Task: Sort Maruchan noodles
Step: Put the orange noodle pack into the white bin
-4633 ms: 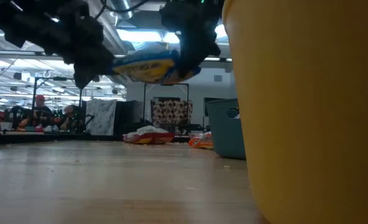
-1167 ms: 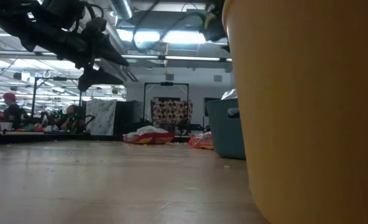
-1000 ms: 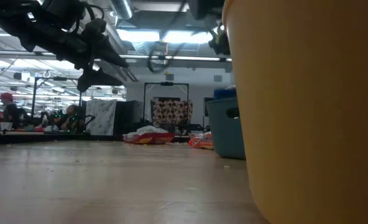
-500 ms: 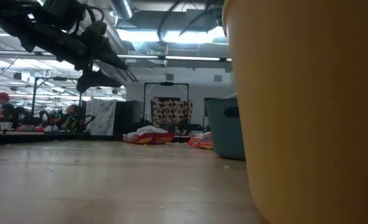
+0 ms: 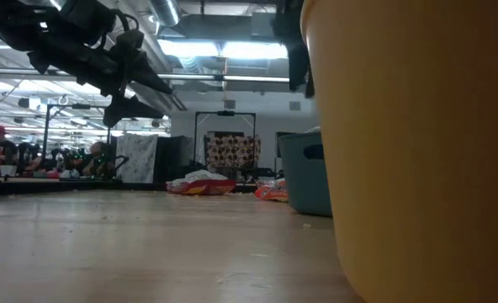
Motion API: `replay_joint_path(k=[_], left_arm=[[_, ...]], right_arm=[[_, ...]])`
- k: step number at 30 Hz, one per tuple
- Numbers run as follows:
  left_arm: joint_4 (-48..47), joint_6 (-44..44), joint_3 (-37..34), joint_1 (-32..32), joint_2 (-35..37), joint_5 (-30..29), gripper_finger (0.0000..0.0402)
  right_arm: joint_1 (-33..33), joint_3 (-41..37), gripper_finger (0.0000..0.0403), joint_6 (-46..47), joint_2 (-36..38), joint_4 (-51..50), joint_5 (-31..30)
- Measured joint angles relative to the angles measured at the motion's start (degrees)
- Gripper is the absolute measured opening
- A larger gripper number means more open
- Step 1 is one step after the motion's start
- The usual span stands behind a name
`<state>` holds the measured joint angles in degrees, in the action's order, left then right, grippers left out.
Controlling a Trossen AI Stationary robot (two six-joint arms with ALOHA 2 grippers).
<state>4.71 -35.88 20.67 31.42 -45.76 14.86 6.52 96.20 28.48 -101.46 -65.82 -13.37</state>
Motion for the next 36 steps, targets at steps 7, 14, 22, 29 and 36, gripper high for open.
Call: replay_joint_path(k=[7,14,22,29,36], left_arm=[[0.0,0.3,0.0,1.5,0.0,0.1,0.0263],[-0.2,1.9,0.0,3.1,0.0,-0.4,0.0263],[-2.0,1.9,0.0,4.3,0.0,-0.3,0.0263],[-3.0,2.0,0.0,4.3,0.0,-0.2,0.0263],[-3.0,2.0,0.0,4.3,0.0,-0.3,0.0263]], right_arm=[[5.8,-5.3,0.0335,-2.2,-3.7,5.7,10.2],[4.6,-9.6,0.0329,-22.0,-4.8,25.2,12.6],[6.0,-7.3,0.0321,-33.6,-15.2,23.5,14.4],[7.1,-6.9,0.0321,-35.2,-19.8,23.5,14.6],[7.9,-6.8,0.0321,-35.8,-20.6,22.6,14.1]])
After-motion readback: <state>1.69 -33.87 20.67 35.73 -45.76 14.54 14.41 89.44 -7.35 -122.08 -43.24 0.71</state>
